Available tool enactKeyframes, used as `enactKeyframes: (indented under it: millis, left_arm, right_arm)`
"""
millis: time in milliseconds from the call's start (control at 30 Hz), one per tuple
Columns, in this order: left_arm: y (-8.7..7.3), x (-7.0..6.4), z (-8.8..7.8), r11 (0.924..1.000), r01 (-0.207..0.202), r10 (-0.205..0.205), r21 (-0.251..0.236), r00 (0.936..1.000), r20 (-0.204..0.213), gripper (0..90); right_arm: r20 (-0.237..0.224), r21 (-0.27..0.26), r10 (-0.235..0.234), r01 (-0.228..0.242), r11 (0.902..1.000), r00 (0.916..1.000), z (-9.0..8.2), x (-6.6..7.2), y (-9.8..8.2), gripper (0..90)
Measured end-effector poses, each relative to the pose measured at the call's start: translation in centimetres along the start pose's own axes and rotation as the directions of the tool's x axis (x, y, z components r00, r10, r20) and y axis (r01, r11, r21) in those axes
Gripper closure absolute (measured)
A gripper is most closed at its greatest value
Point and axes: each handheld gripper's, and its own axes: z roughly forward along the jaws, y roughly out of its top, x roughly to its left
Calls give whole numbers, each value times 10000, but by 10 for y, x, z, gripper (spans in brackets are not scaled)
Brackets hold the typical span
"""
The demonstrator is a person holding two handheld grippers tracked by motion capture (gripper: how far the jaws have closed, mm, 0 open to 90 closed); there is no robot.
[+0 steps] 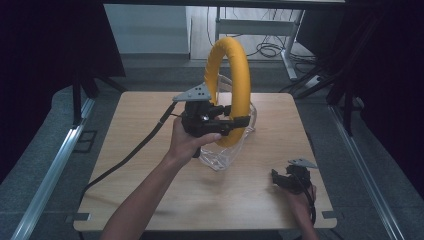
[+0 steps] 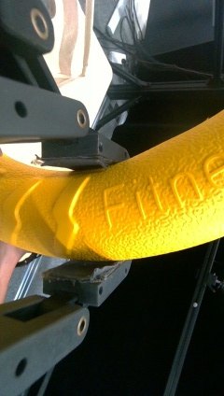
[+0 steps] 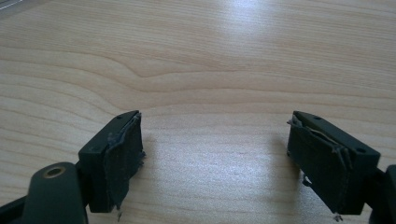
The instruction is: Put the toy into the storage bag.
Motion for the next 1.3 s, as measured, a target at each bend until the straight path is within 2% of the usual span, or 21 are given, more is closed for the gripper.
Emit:
enactKeyframes:
  millis: [233,500,567,633,700,833,1033,1300]
  left_arm:
    - [-6,4,11,9996,210,-212,191,9997,109,502]
    - [-14,10,21,9981,203,-196,577,9997,-117,501]
    - [-19,13,26,9975,306,-301,632,9995,-97,501]
    - [-20,14,26,9974,357,-354,622,9994,-61,501]
    - [-27,22,27,9959,652,-651,633,9979,-45,501]
    - [-36,30,28,9940,856,-850,682,9963,-122,501]
    - [-43,37,31,9915,863,-852,970,9962,-160,501]
    - [-44,40,33,9901,978,-955,1006,9950,-282,500]
  right_arm:
    - [-9,18,-5,5,10000,10000,0,0,0,183]
    - [5,2,8,-8,10000,10000,0,0,0,183]
    - [1,5,17,-17,10000,10000,0,0,0,184]
    - [8,5,14,-14,10000,10000,0,0,0,184]
    - [-2,19,50,-50,10000,10000,0,1,0,184]
    - [0,16,48,-48,10000,10000,0,1,0,185]
    - [5,19,31,-31,10000,10000,0,1,0,184]
    - [3,19,27,-27,10000,10000,0,0,0,185]
